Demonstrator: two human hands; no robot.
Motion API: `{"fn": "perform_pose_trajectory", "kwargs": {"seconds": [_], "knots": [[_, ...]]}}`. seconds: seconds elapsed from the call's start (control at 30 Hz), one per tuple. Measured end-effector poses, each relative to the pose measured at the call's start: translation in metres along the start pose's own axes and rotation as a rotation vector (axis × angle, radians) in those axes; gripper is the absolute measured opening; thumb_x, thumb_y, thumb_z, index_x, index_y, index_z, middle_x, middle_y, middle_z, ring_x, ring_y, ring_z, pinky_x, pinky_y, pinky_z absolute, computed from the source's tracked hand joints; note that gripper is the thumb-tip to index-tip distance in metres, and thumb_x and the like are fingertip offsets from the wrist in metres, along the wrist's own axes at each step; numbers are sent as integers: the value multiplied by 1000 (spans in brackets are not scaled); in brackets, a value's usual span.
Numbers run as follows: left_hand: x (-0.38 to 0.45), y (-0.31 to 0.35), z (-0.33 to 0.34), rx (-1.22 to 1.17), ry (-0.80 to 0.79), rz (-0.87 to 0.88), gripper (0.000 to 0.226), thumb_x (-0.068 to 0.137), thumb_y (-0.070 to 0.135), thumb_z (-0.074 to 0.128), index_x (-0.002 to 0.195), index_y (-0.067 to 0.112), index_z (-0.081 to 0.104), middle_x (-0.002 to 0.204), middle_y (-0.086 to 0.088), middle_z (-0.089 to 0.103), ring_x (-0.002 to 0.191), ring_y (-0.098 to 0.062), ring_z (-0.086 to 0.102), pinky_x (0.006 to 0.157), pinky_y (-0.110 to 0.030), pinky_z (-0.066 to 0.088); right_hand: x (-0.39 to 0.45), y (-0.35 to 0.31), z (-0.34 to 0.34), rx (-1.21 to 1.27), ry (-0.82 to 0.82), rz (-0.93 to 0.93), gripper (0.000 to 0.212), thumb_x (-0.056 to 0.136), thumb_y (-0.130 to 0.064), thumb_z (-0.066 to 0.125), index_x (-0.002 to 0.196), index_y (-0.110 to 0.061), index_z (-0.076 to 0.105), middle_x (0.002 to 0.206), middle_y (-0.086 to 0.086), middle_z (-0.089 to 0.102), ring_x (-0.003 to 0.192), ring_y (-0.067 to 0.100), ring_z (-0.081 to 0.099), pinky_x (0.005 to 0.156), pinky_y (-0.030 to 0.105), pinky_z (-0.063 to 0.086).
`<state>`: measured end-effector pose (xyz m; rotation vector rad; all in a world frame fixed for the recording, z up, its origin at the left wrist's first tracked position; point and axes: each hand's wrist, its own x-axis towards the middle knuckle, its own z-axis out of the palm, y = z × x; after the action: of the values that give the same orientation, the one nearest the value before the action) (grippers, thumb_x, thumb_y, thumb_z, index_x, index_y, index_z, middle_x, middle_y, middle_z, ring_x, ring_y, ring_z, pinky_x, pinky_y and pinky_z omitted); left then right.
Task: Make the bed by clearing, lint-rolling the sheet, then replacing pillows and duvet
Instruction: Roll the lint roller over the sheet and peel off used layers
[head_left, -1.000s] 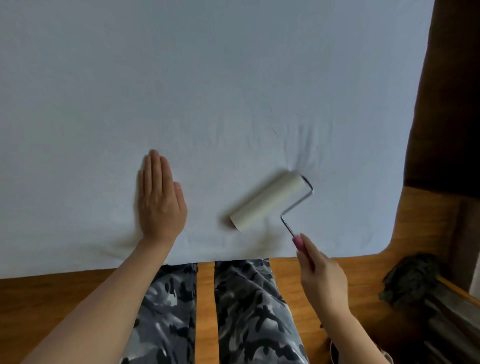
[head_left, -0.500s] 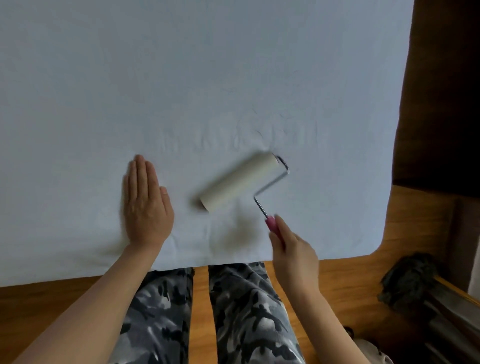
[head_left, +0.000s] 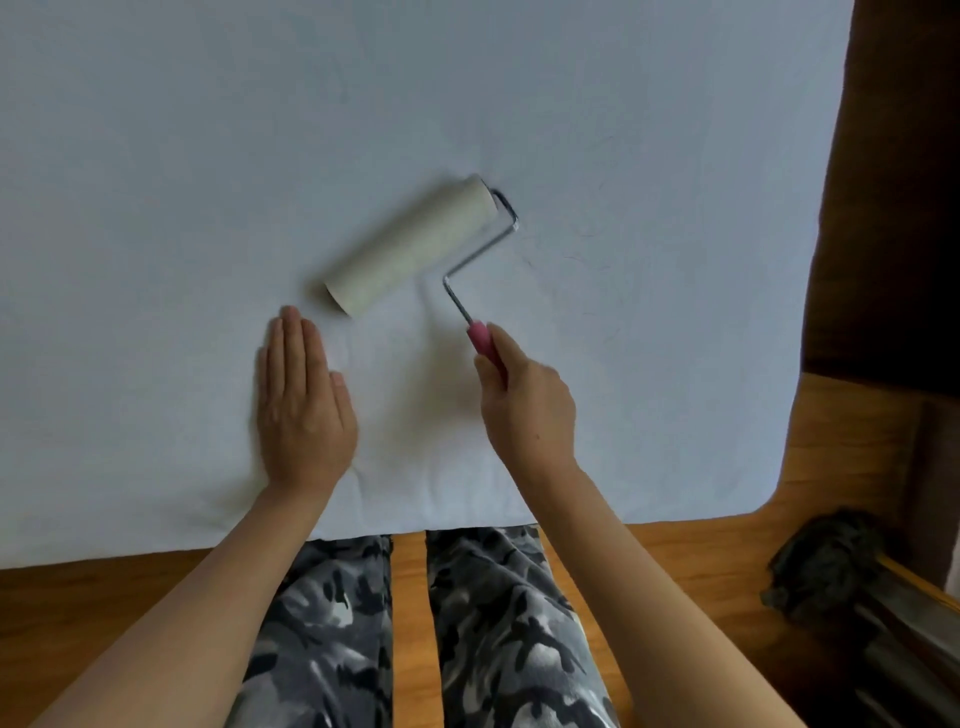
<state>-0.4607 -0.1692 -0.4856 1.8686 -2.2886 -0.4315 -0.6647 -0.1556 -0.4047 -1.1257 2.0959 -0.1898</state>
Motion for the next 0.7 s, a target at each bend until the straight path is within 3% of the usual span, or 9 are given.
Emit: {"fn": "perform_pose_trajectory", "kwargs": {"seconds": [0.13,0.27,0.37,0.43,0.53,0.6,0.7], "knots": [[0,0,-1,12,-8,1,49,103,14,29,146,-10,27,155,-26,25,147,-35,20,121,-45,17,-70,69,-10,-31,-8,96,35,99,-44,41,132,-38,53,89,-6,71,74,15,65,62,36,53],[0,1,-2,12,-29,-13,51,104,16,26,147,-10,25,156,-25,22,147,-35,18,121,-44,16,-129,119,-23,-79,13,164,44,93,-52,41,129,-35,58,81,-21,68,61,-1,59,48,18,42],[0,2,-5,-1,-32,-4,51,104,16,25,147,-10,25,156,-26,22,147,-35,18,122,-42,13,-157,137,-33,-37,18,204,40,93,-55,43,129,-41,55,88,-44,55,77,-15,58,61,17,53],[2,4,-7,-22,-15,1,50,103,15,26,145,-13,28,154,-27,25,146,-36,20,122,-37,10,-172,140,-39,-14,25,217,35,92,-53,46,128,-52,50,92,-51,50,87,-22,55,70,7,50],[8,13,-11,-51,8,32,48,103,14,28,141,-14,33,152,-29,29,143,-37,24,122,-34,11,-186,140,-48,58,60,263,43,89,-50,48,129,-62,41,103,-44,54,97,-24,54,79,-1,43],[16,23,-11,-58,3,77,49,103,16,30,142,-13,32,153,-28,27,144,-37,23,122,-35,12,-184,142,-53,63,127,253,44,89,-48,50,133,-53,43,112,-31,60,101,-18,56,83,3,45],[35,44,-6,-53,-4,95,51,102,16,34,145,-12,29,155,-27,24,145,-36,20,122,-36,11,-165,147,-55,64,198,290,44,90,-41,52,133,-35,46,100,-15,69,83,-1,66,70,16,54]]}}
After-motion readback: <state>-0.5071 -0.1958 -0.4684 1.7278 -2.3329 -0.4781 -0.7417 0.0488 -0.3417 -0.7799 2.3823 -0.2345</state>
